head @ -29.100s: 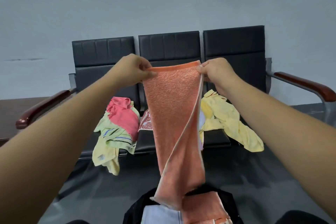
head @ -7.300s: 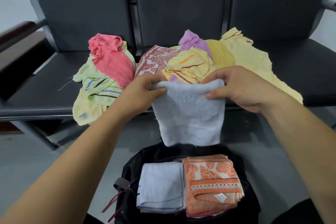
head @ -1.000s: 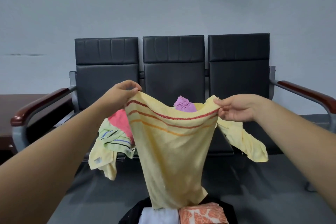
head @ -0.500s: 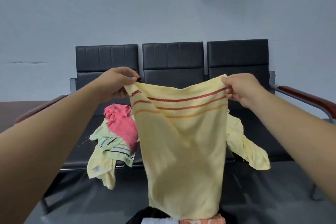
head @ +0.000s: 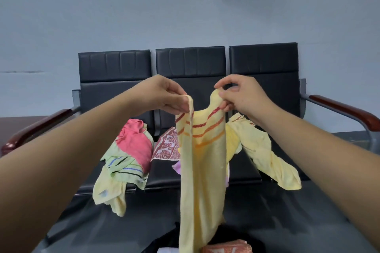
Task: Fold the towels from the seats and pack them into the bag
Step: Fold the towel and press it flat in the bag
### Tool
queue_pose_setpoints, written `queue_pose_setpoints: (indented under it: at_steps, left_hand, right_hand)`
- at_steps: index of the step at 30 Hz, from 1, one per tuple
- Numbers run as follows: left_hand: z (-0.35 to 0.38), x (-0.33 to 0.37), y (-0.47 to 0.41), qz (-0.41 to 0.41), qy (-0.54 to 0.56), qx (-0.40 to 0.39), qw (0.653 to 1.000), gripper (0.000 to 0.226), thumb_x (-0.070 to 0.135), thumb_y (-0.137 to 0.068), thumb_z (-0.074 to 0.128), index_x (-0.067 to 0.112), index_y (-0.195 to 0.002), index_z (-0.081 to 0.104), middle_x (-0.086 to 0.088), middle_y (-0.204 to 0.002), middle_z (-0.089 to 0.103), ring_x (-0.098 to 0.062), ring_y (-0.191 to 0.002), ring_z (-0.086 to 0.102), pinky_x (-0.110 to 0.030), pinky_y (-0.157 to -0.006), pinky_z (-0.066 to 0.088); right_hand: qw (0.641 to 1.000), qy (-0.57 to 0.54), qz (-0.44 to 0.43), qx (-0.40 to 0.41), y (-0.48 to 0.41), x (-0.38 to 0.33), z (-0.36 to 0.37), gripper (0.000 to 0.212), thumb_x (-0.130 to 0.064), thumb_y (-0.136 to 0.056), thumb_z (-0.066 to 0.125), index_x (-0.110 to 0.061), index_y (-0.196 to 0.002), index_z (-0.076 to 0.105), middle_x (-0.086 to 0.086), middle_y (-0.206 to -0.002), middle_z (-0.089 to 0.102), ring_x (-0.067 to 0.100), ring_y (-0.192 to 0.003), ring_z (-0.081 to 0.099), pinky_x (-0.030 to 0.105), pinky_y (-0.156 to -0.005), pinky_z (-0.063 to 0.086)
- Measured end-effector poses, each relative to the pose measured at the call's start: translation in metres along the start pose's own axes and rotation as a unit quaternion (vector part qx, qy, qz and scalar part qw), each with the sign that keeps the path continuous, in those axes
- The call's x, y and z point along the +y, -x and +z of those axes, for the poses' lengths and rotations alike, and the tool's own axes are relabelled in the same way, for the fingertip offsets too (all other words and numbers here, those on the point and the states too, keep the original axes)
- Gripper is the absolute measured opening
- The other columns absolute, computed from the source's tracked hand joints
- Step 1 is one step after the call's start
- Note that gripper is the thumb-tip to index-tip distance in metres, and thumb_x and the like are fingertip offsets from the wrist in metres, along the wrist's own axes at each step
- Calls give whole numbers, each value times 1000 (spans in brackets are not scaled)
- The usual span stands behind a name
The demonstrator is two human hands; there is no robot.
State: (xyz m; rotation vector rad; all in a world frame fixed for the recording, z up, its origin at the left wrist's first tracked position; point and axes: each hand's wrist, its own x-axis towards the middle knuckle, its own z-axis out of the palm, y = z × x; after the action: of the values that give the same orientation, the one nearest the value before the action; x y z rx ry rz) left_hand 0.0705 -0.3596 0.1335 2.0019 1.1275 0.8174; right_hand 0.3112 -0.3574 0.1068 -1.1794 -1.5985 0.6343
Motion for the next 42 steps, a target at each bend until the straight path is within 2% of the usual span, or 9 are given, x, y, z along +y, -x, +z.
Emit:
queue_pose_setpoints:
  at_steps: [3, 7, 11, 16, 24, 28, 30, 33, 42]
  left_hand:
    - [11, 8, -2, 9, -56, 23, 998, 16, 19, -94, 69, 4, -100, 74, -9, -86, 78, -16, -83, 76, -22, -69, 59]
    - [17, 11, -3, 10, -101, 32, 994, 14, 20, -93, 71, 9, -95, 77, -7, -80, 78, -15, -77, 76, -26, -73, 61]
    - [14, 8, -4, -12, -76, 10, 997, 18, 22, -94, 69, 4, -97, 74, -8, -81, 77, -16, -75, 74, -25, -72, 59]
    - [5, -21, 2, -141, -146, -145, 968, 21, 34, -87, 74, 15, -93, 78, -11, -99, 77, -29, -101, 72, -29, -83, 59]
    - [-15, -33, -2, 3, 86, 98, 991, 30, 23, -73, 76, 1, -92, 71, -7, -83, 74, -15, -81, 69, -22, -77, 58]
    - [-27, 8, -16, 72, 291, 77, 951, 20, 23, -83, 65, 8, -93, 74, -5, -87, 76, -14, -79, 72, -31, -80, 61]
    - [-30, 14, -17, 72, 215, 95, 969, 20, 28, -87, 70, 9, -87, 77, -5, -82, 72, -12, -72, 67, -29, -74, 58]
    - [-26, 2, -21, 23, -180, 204, 962, 28, 39, -85, 78, 11, -82, 74, -1, -67, 61, -5, -54, 48, -24, -59, 40]
    - [-11, -18, -18, 55, 35, 232, 970, 16, 18, -92, 71, 6, -103, 75, -10, -93, 77, -15, -85, 73, -24, -81, 60]
  right_hand:
    - [995, -38, -6, -89, 8, -12, 14, 13, -5, -94, 65, -3, -97, 77, 18, -85, 75, 22, -73, 73, 29, -71, 63]
    - [976, 118, -56, -175, 13, -18, 22, 29, -42, -83, 81, -13, -81, 78, -1, -72, 74, 9, -65, 70, 18, -61, 53]
    - [976, 144, -80, -140, 11, -13, 23, 27, -28, -94, 72, -4, -81, 74, 6, -68, 73, 10, -59, 69, 26, -63, 57]
    - [997, -13, -23, -79, 8, -12, 6, 19, -8, -94, 68, 10, -94, 72, 22, -85, 71, 18, -64, 66, 24, -64, 59]
    - [986, -136, 85, -56, -17, -9, -21, 22, -2, -91, 69, 12, -109, 69, 21, -104, 74, 30, -96, 73, 32, -75, 64]
    - [934, -346, 42, -84, -41, -38, -41, 20, -9, -92, 67, -1, -110, 69, 10, -101, 72, 22, -96, 69, 38, -93, 59]
    - [955, -280, 55, -86, -46, -34, -41, 15, -16, -88, 73, -9, -101, 71, 5, -99, 72, 21, -99, 66, 39, -98, 55]
    - [998, 30, 50, 24, -44, -19, -34, 9, -19, -87, 78, -12, -83, 73, -1, -95, 72, 11, -93, 62, 31, -87, 46]
    - [988, -133, 78, 28, -38, -1, -26, 9, -8, -90, 73, -11, -89, 65, 10, -105, 74, 21, -98, 74, 39, -88, 61]
